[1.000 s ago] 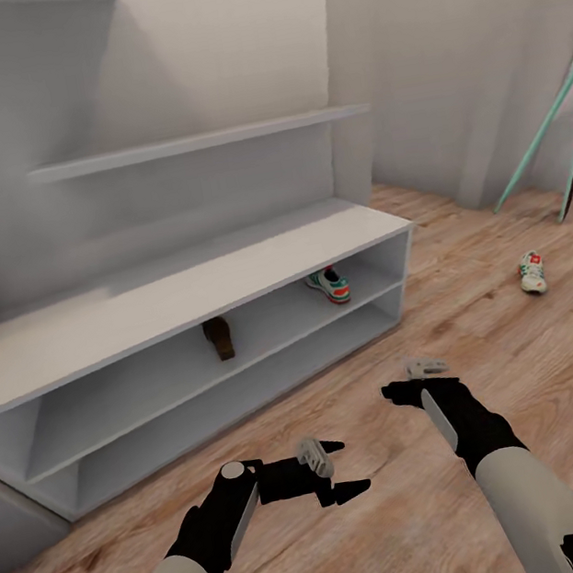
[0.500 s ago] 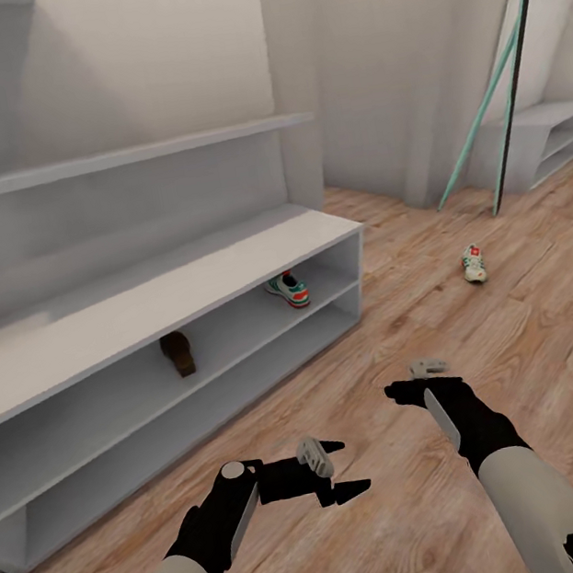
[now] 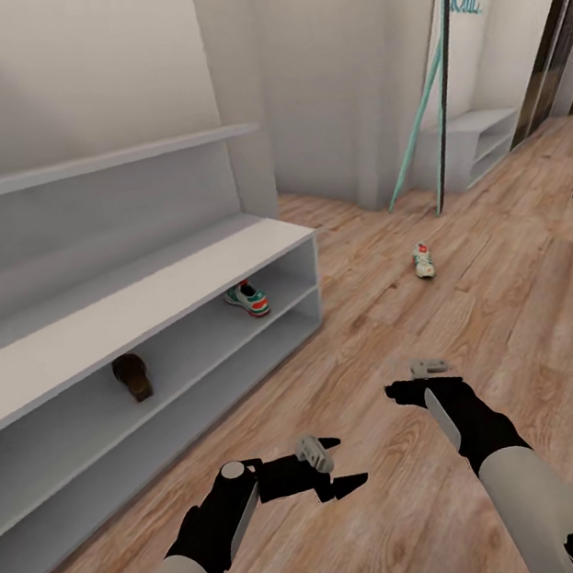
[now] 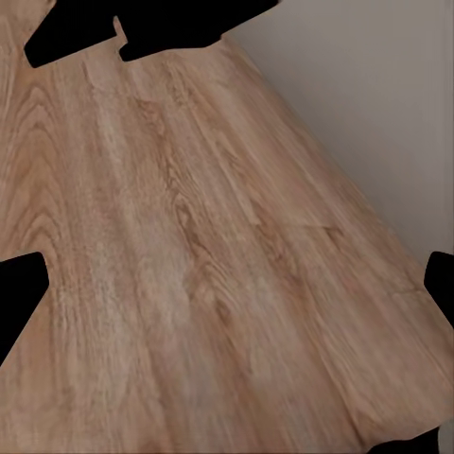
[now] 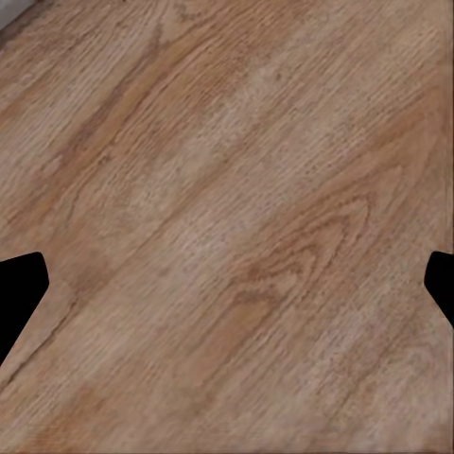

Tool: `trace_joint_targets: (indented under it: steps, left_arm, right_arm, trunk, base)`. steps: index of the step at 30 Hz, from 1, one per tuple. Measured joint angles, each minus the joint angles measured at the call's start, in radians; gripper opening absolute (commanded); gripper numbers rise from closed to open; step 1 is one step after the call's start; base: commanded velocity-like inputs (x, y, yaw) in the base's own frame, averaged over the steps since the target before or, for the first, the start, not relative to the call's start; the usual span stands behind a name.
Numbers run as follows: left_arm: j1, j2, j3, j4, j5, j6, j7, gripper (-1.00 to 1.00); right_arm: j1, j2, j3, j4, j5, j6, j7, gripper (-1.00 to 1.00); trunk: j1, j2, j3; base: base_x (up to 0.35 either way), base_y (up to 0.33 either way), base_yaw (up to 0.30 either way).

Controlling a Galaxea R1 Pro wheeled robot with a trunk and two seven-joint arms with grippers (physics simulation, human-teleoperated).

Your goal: Pick up the two gym shoes and the two sandals from the corridor floor and place them onto the hallstand (shoe rack) in the corridor, making sure they are on the rack and not on the floor. Arrange them so the two gym shoes are next to each other and the two sandals are next to each other.

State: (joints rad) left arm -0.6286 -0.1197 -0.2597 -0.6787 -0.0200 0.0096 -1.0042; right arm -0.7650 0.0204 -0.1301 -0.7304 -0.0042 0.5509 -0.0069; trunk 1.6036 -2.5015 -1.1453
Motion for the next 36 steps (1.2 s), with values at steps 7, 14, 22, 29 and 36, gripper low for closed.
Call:
trace_joint_targets:
  steps: [7, 14, 22, 29, 36]
  left_arm:
    - [0.000, 0.000, 0.000, 0.000, 0.002, 0.000, 0.003, 1.00]
    - [0.000, 0.000, 0.000, 0.000, 0.002, 0.000, 0.004, 1.00]
    - [0.000, 0.000, 0.000, 0.000, 0.002, 0.000, 0.004, 1.00]
    - [0.000, 0.000, 0.000, 0.000, 0.002, 0.000, 0.004, 1.00]
    - [0.000, 0.000, 0.001, 0.000, 0.003, 0.000, 0.005, 1.00]
  right_arm:
    - [0.000, 0.000, 0.000, 0.000, 0.000, 0.000, 0.000, 1.00]
    - [0.000, 0.000, 0.000, 0.000, 0.000, 0.000, 0.000, 1.00]
    - [0.000, 0.000, 0.000, 0.000, 0.000, 0.000, 0.000, 1.00]
    - [0.000, 0.000, 0.000, 0.000, 0.000, 0.000, 0.000, 1.00]
    - [0.000, 0.000, 0.000, 0.000, 0.000, 0.000, 0.000, 1.00]
  trunk:
    - [0.000, 0.000, 0.003]
    - [0.000, 0.000, 0.006]
    - [0.000, 0.000, 0.009]
    - [0.000, 0.000, 0.012]
    - [0.000, 0.000, 0.014]
  base:
    - [0.214, -0.186, -0.300]
    - [0.254, -0.233, -0.300]
    - [0.257, -0.243, -0.300]
    - [0.264, -0.249, -0.300]
    - [0.300, -0.211, -0.300]
